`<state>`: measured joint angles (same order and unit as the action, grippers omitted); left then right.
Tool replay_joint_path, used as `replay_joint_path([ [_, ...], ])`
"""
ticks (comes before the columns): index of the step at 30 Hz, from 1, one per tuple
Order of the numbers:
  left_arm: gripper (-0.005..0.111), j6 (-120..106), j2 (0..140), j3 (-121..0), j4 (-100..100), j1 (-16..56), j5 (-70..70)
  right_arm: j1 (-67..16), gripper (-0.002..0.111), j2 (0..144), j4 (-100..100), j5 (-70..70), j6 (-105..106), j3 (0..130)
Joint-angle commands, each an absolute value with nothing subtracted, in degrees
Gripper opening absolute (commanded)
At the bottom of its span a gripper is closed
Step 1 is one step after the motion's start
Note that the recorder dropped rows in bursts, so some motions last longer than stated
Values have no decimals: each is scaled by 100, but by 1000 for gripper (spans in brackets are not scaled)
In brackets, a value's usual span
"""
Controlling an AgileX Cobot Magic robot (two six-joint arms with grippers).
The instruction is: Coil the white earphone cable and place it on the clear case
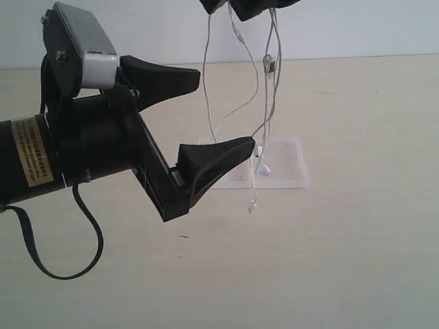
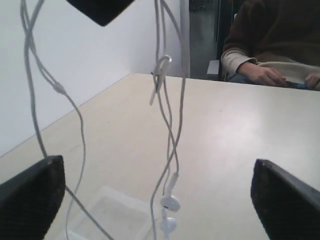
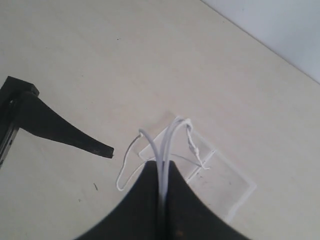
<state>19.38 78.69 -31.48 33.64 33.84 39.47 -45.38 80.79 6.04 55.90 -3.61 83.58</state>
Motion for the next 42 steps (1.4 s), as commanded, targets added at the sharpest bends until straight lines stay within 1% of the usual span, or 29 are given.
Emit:
replay_joint_path([
  [1,96,1777,7869,-3195,3280,3412,3928,-4515,0,8041,651,5506,-374,8333],
  [10,96,1816,7869,-3195,2497,3412,3888,-4515,0,8041,651,5506,-374,8333],
  [16,96,1802,7903,-3195,2498,3476,3939,-4515,0,8041,651,5446,-307,8333],
  [20,96,1814,8169,-3302,2498,3488,3927,-4515,0,8041,651,5425,-286,8333],
  [22,98,1814,8398,-3428,2498,3488,3890,-4515,0,8041,651,5425,-286,8333],
  [25,105,1823,8680,-3599,2498,3488,3876,-4515,0,8041,651,5425,-286,8333],
  [30,105,1812,8851,-3803,2486,3488,3864,-4515,0,8041,651,5425,-275,8333],
  [42,105,1846,8890,-3814,2486,3528,4233,-4515,0,8041,783,5391,-273,8333],
])
